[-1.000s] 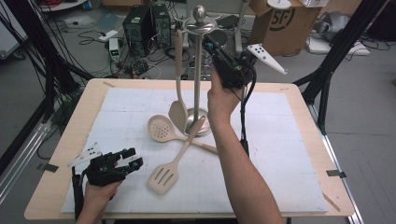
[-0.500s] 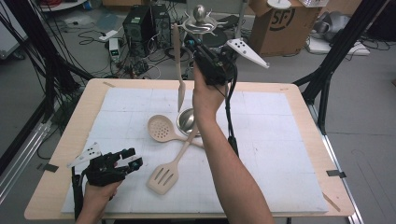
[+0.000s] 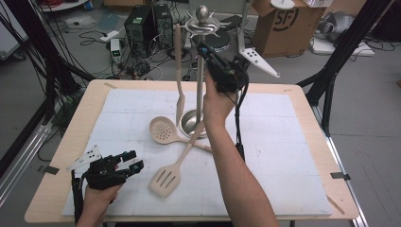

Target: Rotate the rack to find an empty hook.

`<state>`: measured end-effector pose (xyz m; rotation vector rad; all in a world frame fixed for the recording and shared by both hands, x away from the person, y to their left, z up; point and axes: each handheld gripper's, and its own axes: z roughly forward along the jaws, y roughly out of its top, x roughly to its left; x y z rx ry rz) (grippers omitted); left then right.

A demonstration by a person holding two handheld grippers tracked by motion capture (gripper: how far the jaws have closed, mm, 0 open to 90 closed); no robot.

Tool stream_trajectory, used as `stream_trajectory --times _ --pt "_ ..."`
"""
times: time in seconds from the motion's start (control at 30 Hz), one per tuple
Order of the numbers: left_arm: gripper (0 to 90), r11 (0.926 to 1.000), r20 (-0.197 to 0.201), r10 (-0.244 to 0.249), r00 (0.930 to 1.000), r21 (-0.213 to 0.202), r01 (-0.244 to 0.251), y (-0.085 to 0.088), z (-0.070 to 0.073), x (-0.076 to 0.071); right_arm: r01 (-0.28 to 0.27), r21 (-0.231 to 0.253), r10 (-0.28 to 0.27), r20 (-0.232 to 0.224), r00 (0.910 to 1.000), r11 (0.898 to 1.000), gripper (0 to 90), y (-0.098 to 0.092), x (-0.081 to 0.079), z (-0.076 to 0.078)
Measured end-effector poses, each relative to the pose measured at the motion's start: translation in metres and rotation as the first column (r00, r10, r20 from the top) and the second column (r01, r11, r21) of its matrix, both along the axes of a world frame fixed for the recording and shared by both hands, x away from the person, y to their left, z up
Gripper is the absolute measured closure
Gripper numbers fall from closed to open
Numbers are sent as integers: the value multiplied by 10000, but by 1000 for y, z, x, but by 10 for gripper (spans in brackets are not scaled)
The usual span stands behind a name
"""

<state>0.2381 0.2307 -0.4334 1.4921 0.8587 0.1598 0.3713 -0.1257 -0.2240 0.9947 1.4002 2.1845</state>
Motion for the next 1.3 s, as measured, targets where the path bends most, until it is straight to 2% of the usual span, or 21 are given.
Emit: stream_trajectory --times 0.07,0.17,0.23,0.27,0.37,0.5,0.87,1.13,1.3 --pt "368 10000 -13 -8 10000 34 8 0 0 1 137 95 -136 -179 9997 9999 900 -10 4 -3" --pt "368 10000 -28 -27 10000 30 27 -1 -1 1 442 188 -440 -145 9989 9988 900 -23 10 -2" --pt "368 10000 -48 -50 10000 51 50 -2 -1 1 441 486 -423 -376 9984 9978 900 -30 14 -1" --pt "368 10000 -58 -46 10000 45 46 -2 -1 1 423 632 -399 -388 9984 9971 900 -33 14 0" --pt "368 10000 -82 -57 10000 72 57 -1 -2 2 445 661 -428 -259 9987 9968 900 -36 14 5" --pt "368 9999 -110 -63 9999 86 64 -2 -2 2 500 321 -502 74 9987 9982 900 -33 10 9" --pt "368 9998 -106 -123 9999 129 124 -4 -3 2 529 -434 -514 359 9980 9977 900 -24 2 12" --pt "368 9998 -149 -161 9998 125 163 -5 -3 3 428 -706 -392 524 9979 9966 900 -12 0 12" --pt "367 9998 -181 -177 9997 107 179 -5 -3 3 325 -700 -294 449 9986 9970 900 -6 1 10"
